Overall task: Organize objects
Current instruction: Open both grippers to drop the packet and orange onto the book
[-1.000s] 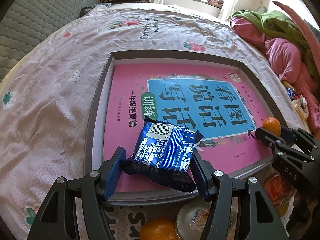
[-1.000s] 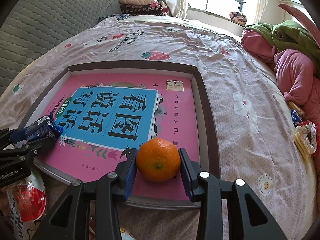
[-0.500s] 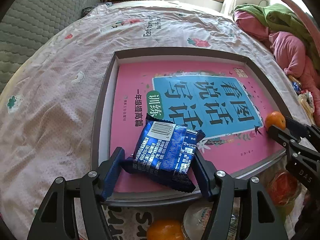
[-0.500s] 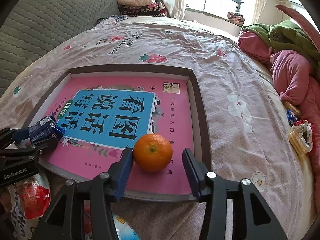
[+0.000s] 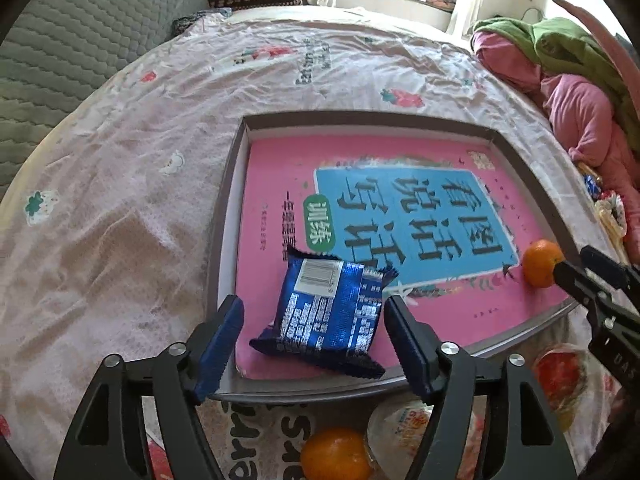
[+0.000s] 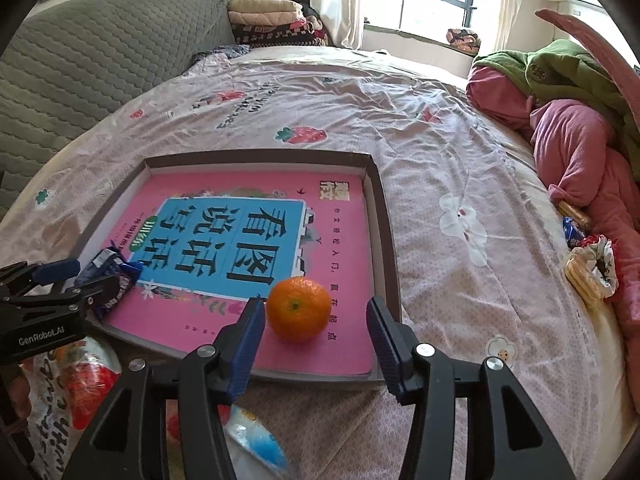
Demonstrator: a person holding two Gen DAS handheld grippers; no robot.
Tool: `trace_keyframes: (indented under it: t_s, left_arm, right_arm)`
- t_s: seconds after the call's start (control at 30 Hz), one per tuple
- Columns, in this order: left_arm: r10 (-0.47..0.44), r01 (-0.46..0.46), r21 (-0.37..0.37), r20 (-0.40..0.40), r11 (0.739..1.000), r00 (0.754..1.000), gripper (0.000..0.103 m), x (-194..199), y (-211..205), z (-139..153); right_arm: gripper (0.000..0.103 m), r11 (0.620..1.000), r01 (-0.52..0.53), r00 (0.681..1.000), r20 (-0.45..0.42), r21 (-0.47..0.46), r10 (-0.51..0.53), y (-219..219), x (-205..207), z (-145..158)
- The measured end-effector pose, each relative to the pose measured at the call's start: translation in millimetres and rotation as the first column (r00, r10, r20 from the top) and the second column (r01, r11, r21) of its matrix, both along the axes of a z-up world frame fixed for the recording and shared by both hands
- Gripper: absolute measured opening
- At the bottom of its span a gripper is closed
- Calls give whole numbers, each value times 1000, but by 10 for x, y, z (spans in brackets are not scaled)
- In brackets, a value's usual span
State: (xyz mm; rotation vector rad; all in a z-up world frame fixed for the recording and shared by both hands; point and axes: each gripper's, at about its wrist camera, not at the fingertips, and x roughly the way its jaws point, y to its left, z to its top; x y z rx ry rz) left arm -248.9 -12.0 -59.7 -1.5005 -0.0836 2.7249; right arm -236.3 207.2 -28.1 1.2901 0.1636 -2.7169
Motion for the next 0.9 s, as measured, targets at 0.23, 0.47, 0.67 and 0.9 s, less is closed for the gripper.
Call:
trace_keyframes:
  t_s: [0.23,0.47,0.67,0.9]
  left_arm:
    - [4,-4,7,-29,1000,1000,75,80,-19,145]
    - [15,-13,54,-45,998,999,75,280,-86,289]
    - [35,-28,91,-72,995,997,75,474,-139,465]
    - [40,-26,127,-106,992,994,76,703,-156,647]
  right_arm:
    - [53,1000,-8,1000,-23,-4,8,-16,88,128]
    - [53,1000,-12,999,-43,-9,12,-15,179,225]
    - [53,1000,-19,998,-63,-23,18,-19,273,318]
    - [56,999,-33,996,-86,-25,31,-37,396,428]
